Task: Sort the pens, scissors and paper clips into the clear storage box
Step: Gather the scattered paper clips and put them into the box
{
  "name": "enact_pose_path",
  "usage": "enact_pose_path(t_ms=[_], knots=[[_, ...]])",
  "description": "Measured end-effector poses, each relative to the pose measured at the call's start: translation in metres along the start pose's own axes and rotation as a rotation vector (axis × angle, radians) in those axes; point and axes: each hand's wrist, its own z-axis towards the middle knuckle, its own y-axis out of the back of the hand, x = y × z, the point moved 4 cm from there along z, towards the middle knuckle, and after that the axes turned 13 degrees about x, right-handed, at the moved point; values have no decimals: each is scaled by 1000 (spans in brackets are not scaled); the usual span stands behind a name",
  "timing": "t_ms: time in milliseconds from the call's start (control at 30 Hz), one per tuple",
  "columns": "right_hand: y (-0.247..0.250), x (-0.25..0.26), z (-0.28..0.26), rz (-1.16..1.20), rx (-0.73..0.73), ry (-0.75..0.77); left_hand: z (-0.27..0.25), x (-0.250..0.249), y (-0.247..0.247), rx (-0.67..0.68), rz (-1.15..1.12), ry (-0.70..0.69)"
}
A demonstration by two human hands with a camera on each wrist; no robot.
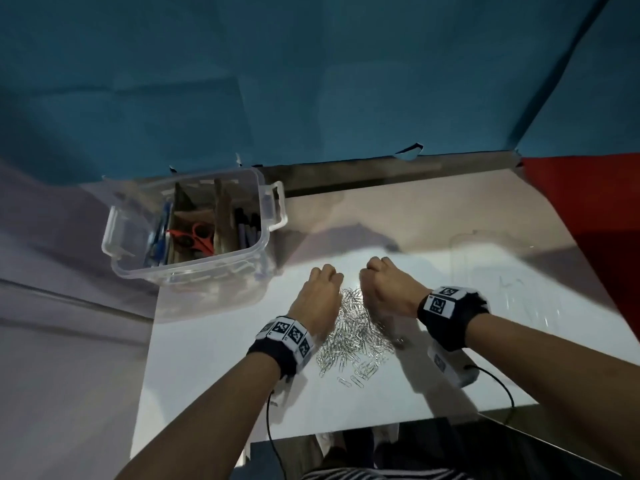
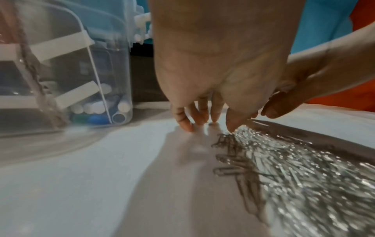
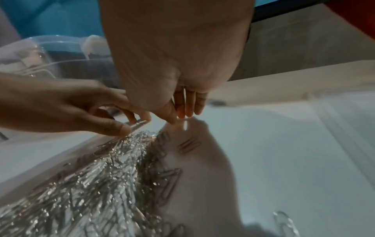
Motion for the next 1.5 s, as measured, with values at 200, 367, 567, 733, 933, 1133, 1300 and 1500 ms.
enact_pose_path(t_ms=[200,367,567,733,933,1133,1300,1500], knots=[[-24,14,-14,-28,76,120,-18,-8,-15,109,-108,-135],[-13,-29,-33,100,-107,-89,-34,18,-5,100,-191,-11],[-36,2,-19,126,73,-7,-28,-5,-17,191,-203,15],[-38,28,-8,245,-82,29,-20,-16,-12,78,-278,57],[-24,17,-4,419,-123,-87,-17,-8,2,-22,-365,163],[-2,8,-7,623,-209,-160,-16,4,23,-97,-419,185],[26,9,-10,663,-212,-94,-22,4,50,-123,-444,113],[70,20,-9,694,-246,-45,-38,4,108,-197,-508,37]])
